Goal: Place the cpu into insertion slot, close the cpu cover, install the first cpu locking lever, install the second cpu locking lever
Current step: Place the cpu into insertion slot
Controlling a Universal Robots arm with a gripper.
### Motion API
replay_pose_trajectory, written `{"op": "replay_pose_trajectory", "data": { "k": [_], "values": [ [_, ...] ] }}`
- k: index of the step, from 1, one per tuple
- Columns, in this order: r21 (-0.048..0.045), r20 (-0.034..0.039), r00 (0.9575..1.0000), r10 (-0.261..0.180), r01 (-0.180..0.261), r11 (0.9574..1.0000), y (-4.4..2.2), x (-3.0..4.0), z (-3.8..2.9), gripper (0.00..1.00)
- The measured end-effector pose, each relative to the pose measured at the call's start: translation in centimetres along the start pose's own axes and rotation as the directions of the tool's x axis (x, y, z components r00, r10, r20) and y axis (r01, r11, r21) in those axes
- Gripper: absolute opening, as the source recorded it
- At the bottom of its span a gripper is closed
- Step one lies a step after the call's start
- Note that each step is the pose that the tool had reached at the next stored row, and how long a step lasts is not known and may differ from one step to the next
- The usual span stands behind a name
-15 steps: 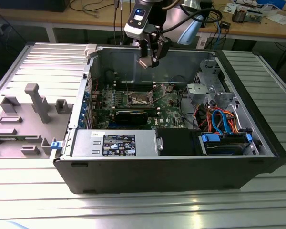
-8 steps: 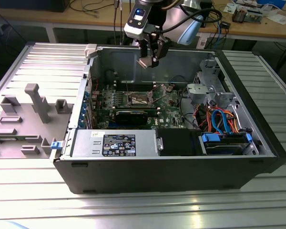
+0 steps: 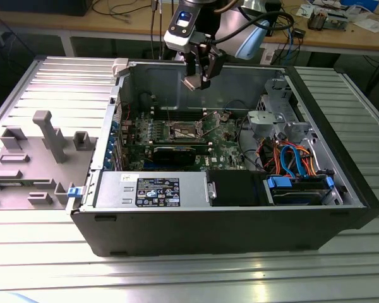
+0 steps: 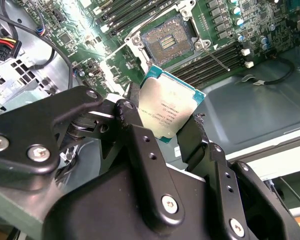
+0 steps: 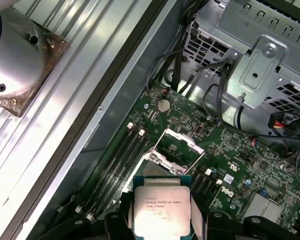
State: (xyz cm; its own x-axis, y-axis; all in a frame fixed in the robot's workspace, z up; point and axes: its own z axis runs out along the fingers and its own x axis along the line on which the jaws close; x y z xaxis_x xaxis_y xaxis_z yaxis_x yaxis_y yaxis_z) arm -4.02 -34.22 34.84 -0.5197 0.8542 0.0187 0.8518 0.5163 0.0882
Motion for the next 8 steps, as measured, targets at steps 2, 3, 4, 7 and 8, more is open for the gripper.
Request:
{"op": "replay_pose_trajectory", "data": {
  "k": [2, 3, 4, 7, 8],
  "values": [
    [-0.0001, 0.0002, 1.0, 0.003, -0.003, 1.0, 0.0, 0.0, 0.0, 0.54],
    [-0.0001, 0.0004, 1.0, 0.005, -0.005, 1.0, 0.0, 0.0, 0.0, 0.54],
    [-0.0002, 0.0006, 1.0, 0.007, -0.007, 1.0, 0.0, 0.0, 0.01, 0.54],
    [-0.0004, 0.0053, 0.9988, 0.048, -0.048, 0.9989, -0.02, 0.0, 0.24, 0.54],
    [-0.0007, 0.0064, 0.9981, 0.061, -0.061, 0.9981, -0.02, 0.0, 0.28, 0.54]
  ]
}}
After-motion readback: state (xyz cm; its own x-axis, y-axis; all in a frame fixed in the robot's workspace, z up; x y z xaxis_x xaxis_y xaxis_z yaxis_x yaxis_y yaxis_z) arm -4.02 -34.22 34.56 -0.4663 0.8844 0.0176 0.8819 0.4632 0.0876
